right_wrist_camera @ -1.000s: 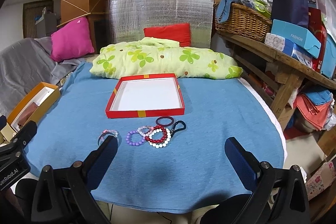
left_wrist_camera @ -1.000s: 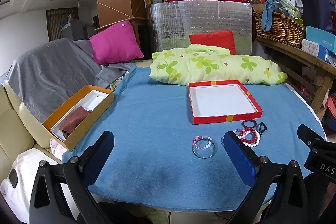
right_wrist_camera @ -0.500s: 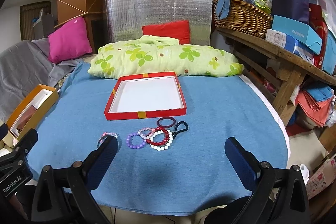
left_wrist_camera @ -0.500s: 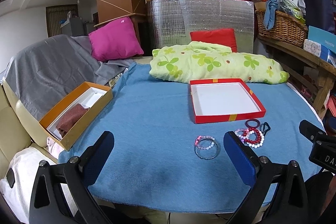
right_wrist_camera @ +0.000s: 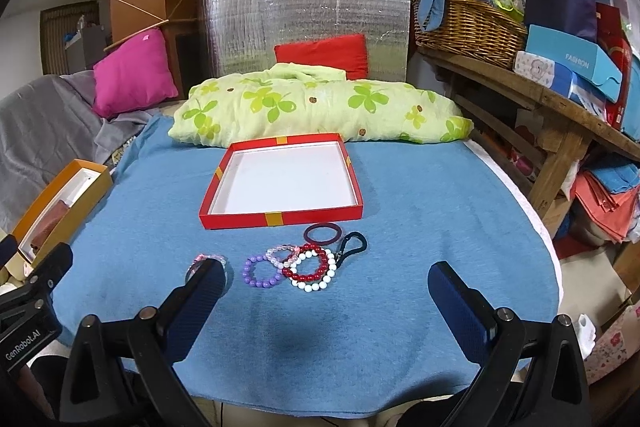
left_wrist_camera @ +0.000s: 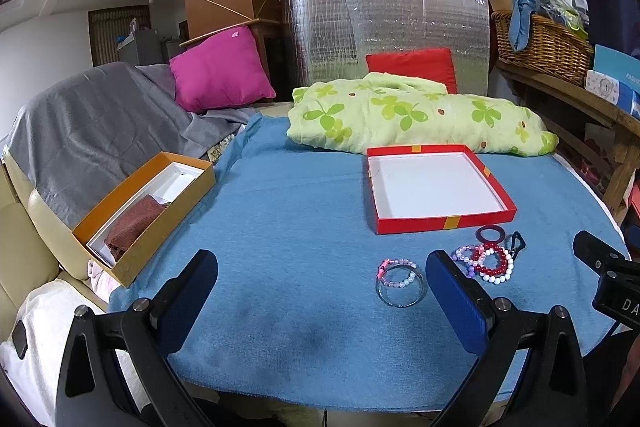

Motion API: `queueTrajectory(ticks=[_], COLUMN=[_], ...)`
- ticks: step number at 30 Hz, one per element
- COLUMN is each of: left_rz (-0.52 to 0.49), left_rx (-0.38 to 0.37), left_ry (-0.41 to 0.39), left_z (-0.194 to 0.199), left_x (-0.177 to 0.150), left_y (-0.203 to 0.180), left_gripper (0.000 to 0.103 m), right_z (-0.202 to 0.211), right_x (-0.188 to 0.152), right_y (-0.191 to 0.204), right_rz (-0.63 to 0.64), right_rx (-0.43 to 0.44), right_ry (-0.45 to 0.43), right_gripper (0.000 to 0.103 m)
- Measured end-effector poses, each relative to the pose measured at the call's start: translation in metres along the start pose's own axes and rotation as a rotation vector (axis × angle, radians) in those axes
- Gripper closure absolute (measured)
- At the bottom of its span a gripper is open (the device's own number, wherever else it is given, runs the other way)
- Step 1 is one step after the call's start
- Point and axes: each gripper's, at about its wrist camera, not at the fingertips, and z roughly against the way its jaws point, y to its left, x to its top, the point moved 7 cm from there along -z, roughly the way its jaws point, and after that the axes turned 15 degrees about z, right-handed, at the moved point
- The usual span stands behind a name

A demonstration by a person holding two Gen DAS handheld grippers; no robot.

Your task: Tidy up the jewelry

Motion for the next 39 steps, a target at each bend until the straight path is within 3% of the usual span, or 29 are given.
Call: queueTrajectory(ticks=[5, 13, 18, 23, 25, 31, 39], left_rz=[-0.022, -0.006, -0.003, 0.025, 0.038, -0.027, -0.060], left_rx=[0.002, -0.020, -0.026, -0.081, -0.105, -0.151, -0.165], left_ry=[0.030, 0.218, 0.275, 0.318, 0.329, 0.395, 0.434], left_z=[-0.017, -0.093, -0.129, -0.150, -0.155, -0.172, -0.178], left_x=[-0.006, -0.031, -0.038, -0.039, -0.044, -0.063, -0.077], left_y=[-0.006, 0.001, 0.001, -0.003, -0.006, -0.031, -0.052], left_gripper=[0.000, 0.000, 0.000, 0.000, 0.000, 0.000, 0.000], right_z=[-0.015, -0.072, -0.116, -0.160, -0.171, -0.201, -0.213], right_x=[-0.005, -0.028, -0.036, -0.033, -0.027, -0.034, -0.030], right_y=[-0.010, -0.046, -0.060, -0.058, -0.054, -0.053, -0.051], right_rz=[-0.021, -0.046, -0.113, -0.222, -0.258, -0.378, -0.406], right_rx=[0.042, 0.211, 0.326, 0.446, 0.476, 0.509, 0.477], right_ry=[0.006, 0.061, 0.127, 0.178, 0.172, 0.251, 0.263], right_gripper=[0.000, 0.001, 0.029, 0.042, 0.042, 0.042, 0.042])
